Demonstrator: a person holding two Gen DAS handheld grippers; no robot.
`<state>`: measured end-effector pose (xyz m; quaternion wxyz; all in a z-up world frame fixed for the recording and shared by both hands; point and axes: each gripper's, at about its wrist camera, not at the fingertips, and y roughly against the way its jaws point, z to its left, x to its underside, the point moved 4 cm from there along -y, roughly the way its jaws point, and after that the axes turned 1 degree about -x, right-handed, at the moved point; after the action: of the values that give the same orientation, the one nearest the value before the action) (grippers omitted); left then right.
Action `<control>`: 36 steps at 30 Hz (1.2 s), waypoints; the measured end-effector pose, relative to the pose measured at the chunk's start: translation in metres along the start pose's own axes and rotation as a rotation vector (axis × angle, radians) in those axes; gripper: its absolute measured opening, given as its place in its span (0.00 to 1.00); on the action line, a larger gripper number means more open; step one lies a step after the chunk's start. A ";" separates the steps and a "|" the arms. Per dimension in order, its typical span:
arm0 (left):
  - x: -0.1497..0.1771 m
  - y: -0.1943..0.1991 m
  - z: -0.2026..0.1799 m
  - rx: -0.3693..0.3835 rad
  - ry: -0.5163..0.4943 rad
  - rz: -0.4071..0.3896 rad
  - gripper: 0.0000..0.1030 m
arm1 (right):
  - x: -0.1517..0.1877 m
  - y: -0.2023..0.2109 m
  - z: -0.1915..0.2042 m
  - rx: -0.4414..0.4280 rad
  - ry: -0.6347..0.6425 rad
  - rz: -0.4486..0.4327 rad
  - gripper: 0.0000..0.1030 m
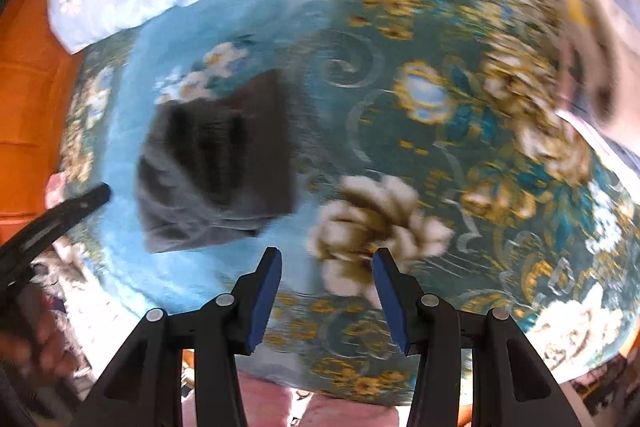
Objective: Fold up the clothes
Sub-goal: 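Grasp the folded waistband with the right gripper while the left gripper grasps the bundle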
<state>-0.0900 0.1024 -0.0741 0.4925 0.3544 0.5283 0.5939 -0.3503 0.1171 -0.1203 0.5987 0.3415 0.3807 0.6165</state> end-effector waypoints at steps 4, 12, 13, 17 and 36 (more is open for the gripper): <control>-0.005 -0.032 0.034 0.006 0.072 0.090 0.46 | -0.020 -0.023 0.040 -0.080 0.016 0.041 0.59; 0.000 -0.089 0.045 0.050 0.112 0.234 0.46 | -0.065 -0.082 0.078 -0.106 0.008 0.130 0.73; 0.001 -0.093 0.046 0.054 0.115 0.245 0.46 | -0.070 -0.090 0.077 -0.093 -0.001 0.138 0.74; 0.005 -0.114 0.048 0.061 0.116 0.295 0.46 | -0.084 -0.111 0.072 -0.102 -0.042 0.180 0.74; 0.024 -0.126 -0.026 0.149 -0.095 0.321 0.19 | -0.105 -0.080 0.058 -0.098 -0.004 0.162 0.24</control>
<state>-0.0942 0.1124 -0.2048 0.3881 0.4973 0.4839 0.6065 -0.2557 0.0150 -0.1592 0.5638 0.3425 0.3199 0.6800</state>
